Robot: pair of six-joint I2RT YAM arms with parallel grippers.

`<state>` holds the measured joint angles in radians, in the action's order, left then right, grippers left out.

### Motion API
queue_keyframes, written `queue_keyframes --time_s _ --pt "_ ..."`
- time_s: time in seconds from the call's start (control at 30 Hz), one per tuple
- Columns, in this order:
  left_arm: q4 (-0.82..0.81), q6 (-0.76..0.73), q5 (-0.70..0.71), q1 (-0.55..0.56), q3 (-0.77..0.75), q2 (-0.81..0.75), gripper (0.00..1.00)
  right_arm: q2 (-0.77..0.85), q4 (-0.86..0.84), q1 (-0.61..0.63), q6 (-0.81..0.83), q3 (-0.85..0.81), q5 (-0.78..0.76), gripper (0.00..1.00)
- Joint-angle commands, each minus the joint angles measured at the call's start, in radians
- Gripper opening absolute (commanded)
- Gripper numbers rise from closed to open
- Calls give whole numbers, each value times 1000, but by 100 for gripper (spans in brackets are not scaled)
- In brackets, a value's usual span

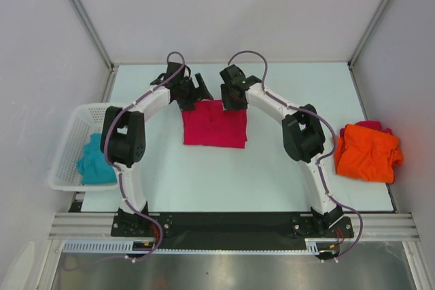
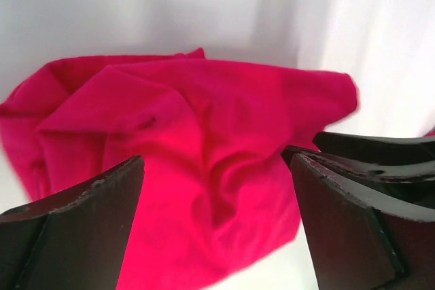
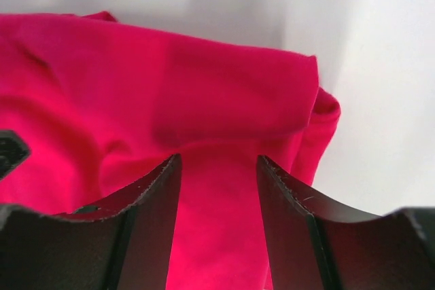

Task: Fold and stack the t-shirts
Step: Fold the long partially folded tshirt into a neat square

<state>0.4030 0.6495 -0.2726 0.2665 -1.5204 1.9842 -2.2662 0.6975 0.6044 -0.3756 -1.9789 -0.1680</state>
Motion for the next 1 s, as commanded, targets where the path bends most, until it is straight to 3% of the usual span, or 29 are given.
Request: queue_keyframes --time_s 0.0,0.27,0.63,0.83,0.97 --pt "-95 104 -33 2 -30 74 94 -42 -53 -46 -31 -57 48 52" --pt "-112 164 -16 -22 -50 191 95 -76 -65 -109 -23 -58 52 52" --pt "-73 150 30 -99 19 160 95 -61 -98 -147 -22 2 78 51" --pt "-59 139 35 -104 17 102 96 6 -66 -144 -13 0 61 51" --pt "-102 130 122 -93 71 -96 96 86 -23 -121 -19 11 0 52"
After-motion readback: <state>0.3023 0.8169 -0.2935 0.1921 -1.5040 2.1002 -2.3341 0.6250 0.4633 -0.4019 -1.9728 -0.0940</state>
